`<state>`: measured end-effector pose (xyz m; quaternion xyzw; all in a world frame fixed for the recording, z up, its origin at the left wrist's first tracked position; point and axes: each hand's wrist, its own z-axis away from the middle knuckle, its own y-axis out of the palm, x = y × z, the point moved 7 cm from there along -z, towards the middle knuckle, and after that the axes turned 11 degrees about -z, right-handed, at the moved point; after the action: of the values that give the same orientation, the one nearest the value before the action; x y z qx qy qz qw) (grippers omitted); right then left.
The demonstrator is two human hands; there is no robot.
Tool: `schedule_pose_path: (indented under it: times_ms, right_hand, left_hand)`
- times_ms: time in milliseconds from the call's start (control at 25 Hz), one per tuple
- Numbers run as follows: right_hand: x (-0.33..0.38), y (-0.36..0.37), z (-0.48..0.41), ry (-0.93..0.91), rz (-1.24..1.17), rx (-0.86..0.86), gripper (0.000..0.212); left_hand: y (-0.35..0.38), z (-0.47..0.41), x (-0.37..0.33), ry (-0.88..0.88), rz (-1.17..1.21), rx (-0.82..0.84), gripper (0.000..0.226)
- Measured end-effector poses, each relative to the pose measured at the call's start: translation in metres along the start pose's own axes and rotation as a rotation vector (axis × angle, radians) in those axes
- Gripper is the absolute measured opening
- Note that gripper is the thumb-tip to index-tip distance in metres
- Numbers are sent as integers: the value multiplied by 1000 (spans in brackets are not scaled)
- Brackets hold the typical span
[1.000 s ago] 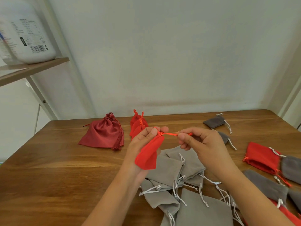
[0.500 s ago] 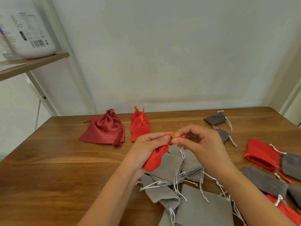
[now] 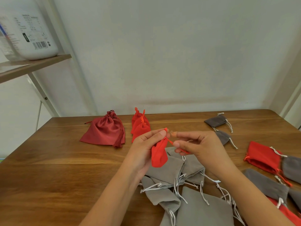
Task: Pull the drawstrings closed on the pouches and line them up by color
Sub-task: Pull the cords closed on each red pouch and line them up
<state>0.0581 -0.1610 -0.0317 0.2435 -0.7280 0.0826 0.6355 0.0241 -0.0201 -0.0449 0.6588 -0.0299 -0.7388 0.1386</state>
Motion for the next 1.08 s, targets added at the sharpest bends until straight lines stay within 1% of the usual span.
schedule_pose_path:
  times_ms: [40, 120, 240, 280, 360, 440, 520, 640, 720, 840, 920, 1040, 1080]
  right_hand:
    - [-1, 1, 0, 19, 37, 9, 34]
    - [0, 0, 1, 6, 172, 24, 28]
    - [10, -1, 1, -167, 553, 49, 30]
    - [14, -2, 1, -207, 606, 36, 28]
    - [22, -5, 2, -260, 570, -6, 20]
    - [26, -4, 3, -287, 474, -8, 6]
    - [23, 2, 5, -260, 401, 44, 11]
    - [18, 11, 9, -210, 341, 131, 12]
    - [20, 14, 11, -210, 291, 152, 11]
    - [23, 15, 11, -174, 109, 149, 10]
    - [24, 17, 12, -163, 111, 159, 9]
    - [22, 18, 13, -193, 247, 179, 12]
    - [23, 18, 13, -210, 290, 179, 13]
  left_hand:
    - [1, 1, 0, -4, -22, 5, 21]
    - [1, 2, 1, -12, -82, 11, 25]
    - [-1, 2, 3, -33, -113, 6, 26]
    - [-2, 2, 3, -40, -118, 12, 22]
    - [-2, 2, 5, -63, -168, 48, 14]
    - [2, 5, 9, -99, -238, 136, 14]
    - [7, 8, 13, -136, -297, 223, 14]
    - [11, 12, 13, -167, -317, 318, 15]
    - [12, 15, 10, -180, -325, 387, 17]
    - [10, 18, 7, -173, -358, 474, 18]
    - [10, 20, 6, -167, -392, 492, 19]
    - [13, 20, 5, -163, -451, 435, 7]
    - [14, 20, 6, -170, -463, 414, 11]
